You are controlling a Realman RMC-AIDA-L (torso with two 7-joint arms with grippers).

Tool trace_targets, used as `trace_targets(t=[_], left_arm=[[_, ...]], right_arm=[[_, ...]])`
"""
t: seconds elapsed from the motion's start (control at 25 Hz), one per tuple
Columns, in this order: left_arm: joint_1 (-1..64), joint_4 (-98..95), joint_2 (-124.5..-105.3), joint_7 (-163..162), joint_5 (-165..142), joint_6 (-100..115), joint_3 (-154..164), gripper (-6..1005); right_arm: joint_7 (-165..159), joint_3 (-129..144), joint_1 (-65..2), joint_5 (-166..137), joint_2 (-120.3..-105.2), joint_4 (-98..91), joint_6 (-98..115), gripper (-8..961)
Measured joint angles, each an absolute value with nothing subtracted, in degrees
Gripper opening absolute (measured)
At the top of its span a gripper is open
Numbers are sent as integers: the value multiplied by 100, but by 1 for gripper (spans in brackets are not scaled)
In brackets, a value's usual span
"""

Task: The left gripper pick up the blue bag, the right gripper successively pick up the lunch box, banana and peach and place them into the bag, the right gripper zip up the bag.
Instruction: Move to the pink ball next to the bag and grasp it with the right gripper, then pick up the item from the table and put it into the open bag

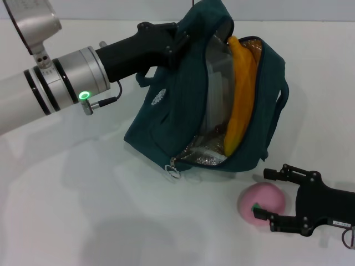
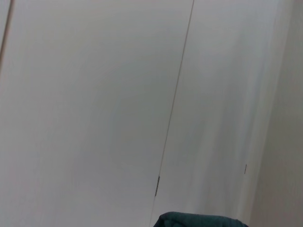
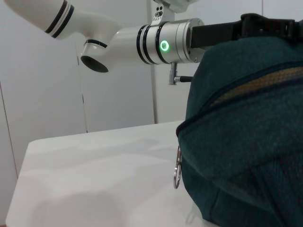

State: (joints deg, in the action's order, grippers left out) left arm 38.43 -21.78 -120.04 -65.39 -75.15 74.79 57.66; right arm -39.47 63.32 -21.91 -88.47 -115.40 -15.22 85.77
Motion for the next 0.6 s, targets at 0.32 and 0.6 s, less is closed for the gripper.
trace_targets(t=[0.32, 0.6], left_arm=[[3851, -2179, -12006, -6449, -7514, 7479, 5766, 161], [3868, -2180, -12006, -6418, -7517, 7480, 5765, 163]], right_arm=[[-3982, 6337, -2201, -8863, -11540, -1514, 8514, 742], [-4005, 6337, -2215, -8872, -11540, -1513, 8433, 622]])
